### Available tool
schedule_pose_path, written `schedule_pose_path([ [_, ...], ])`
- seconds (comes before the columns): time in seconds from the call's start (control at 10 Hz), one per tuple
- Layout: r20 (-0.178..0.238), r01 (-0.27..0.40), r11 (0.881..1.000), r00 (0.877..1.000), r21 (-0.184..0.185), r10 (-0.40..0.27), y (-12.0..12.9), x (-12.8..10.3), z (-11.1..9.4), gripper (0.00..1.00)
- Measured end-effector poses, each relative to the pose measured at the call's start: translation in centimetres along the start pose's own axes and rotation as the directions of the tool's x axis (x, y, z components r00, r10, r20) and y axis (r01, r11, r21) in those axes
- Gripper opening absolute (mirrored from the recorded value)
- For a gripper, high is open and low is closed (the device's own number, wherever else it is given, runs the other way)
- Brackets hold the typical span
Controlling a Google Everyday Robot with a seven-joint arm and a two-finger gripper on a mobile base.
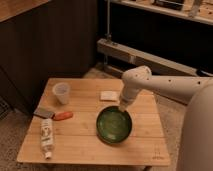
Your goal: Drag the ceramic bowl in a circle
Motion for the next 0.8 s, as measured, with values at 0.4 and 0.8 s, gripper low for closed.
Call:
schedule_pose_path([
  [0.4, -0.022, 0.05, 0.999, 0.998, -0.004, -0.051, 2.3, -1.5, 0.7, 0.0],
  [0.8, -0.042, 0.113, 0.994, 0.993, -0.002, -0.113, 4.7, -3.5, 1.3, 0.0],
])
